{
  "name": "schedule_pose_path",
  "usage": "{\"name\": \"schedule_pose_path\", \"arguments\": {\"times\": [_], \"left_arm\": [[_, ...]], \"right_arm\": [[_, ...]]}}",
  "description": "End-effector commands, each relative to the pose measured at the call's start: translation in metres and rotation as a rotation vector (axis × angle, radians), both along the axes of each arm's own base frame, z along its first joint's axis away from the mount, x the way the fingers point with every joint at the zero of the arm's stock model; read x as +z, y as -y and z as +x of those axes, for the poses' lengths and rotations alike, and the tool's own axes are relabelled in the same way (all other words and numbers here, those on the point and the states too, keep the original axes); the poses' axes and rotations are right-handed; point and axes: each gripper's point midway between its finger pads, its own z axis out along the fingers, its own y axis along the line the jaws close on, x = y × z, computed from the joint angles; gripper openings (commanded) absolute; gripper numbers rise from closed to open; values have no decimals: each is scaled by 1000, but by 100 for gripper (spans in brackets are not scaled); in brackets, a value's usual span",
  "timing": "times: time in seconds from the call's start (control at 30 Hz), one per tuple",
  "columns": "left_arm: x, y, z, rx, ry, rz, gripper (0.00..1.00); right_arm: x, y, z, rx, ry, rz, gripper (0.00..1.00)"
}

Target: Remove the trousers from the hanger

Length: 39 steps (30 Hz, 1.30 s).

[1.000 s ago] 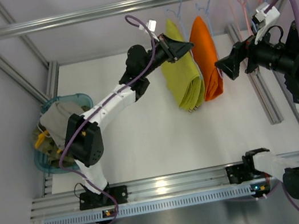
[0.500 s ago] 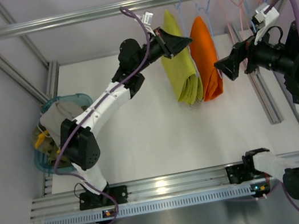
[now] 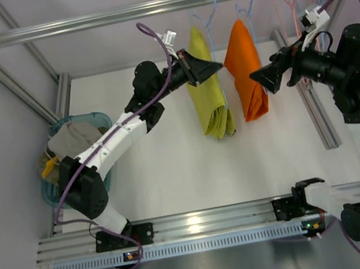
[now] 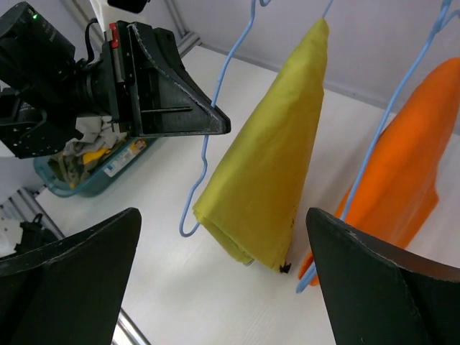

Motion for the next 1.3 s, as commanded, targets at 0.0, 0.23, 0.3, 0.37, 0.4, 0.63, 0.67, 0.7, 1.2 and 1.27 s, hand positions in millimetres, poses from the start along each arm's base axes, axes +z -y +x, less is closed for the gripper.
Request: {"name": "schedule_pose_path", "arguments": {"times": [0.0,0.23,0.3,0.37,0.4,0.63,0.67,0.7,1.2,1.27], "left_arm": [[103,-44,-56,-8,274,-207,0],[96,-62,-80,-9,253,-209,0],[93,-66,-83,-2,256,-206,0],[91,-71,-89,3,260,-204,0],[91,-73,-91,8,264,-204,0],[90,-83,-102,24,290,-184,0],[91,-84,-104,24,298,-182,0],[90,-84,-105,20,312,-175,0],[87,-82,-100,38,347,-145,0],[88,-84,-102,41,366,-137,0]], "right_arm": [[16,-14,3,50,39,146,99],[38,-43,17,105,79,307,94],[40,-52,26,115,75,325,91],[41,-70,30,162,68,337,89],[41,-75,32,171,62,344,88],[35,-129,36,288,-10,380,75],[32,-136,41,295,-31,383,74],[33,-141,40,303,-58,406,73],[24,-193,36,474,-242,543,19],[23,-192,34,478,-254,554,10]]}}
